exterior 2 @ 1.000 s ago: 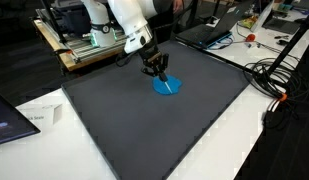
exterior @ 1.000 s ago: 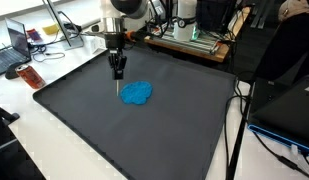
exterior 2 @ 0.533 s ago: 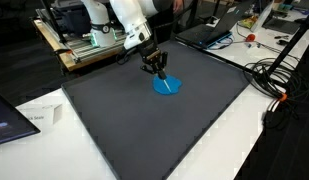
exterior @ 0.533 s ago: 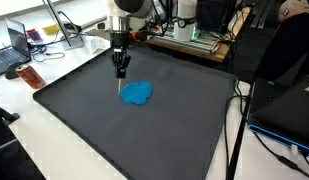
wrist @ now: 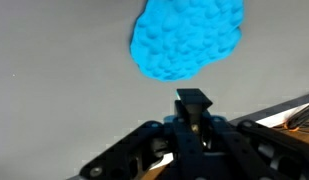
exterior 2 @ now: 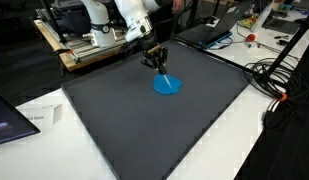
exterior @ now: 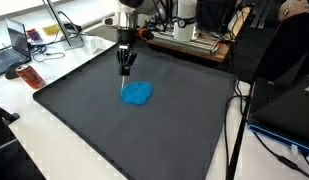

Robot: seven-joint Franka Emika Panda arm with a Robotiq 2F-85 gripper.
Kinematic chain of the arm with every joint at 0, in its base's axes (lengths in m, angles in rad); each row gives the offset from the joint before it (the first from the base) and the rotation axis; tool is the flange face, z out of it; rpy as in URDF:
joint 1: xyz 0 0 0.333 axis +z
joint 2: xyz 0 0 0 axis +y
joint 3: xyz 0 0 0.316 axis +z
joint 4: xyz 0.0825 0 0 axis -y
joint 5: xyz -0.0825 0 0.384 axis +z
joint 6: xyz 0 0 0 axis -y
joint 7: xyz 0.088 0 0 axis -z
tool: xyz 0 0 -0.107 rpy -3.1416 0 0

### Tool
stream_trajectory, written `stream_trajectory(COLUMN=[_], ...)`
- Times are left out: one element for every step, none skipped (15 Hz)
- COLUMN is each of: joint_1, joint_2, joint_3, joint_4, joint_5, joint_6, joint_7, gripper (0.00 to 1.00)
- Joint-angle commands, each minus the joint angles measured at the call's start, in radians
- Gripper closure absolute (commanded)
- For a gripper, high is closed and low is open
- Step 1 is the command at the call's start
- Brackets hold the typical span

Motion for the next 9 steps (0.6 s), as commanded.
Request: stream_trajectory(joint_1=[-0.002,0.006,0.013,0.028,0.042,0.059,0.083,0.104,0.130], joint_2=[-0.057,-0.064,-0.070,-0.070,-0.068,-0.063,-0.054,-0.047,-0.039], joint_3=[0.039,0.046,0.052,0.058,0.063,0.068,0.074,0.079,0.086], joint_4=[-0.045,-0.054,-0.068,-0.085,-0.099,-0.115,-0.128,-0.136,-0.143], joint_5=[0.089,0.097,0.092,0.075,0.067,0.057,0.056,0.065,0.081], joint_6=[0.035,0.049,0.061,0.085,0.110,0.138,0.174,0.206,0.243], joint_7=[-0.064,-0.061,-0.049,-0.020,0.001,0.020,0.040,0.045,0.044], gripper=[0.97,0.97,0.97,0.97,0.97,0.97,0.97,0.97,0.97])
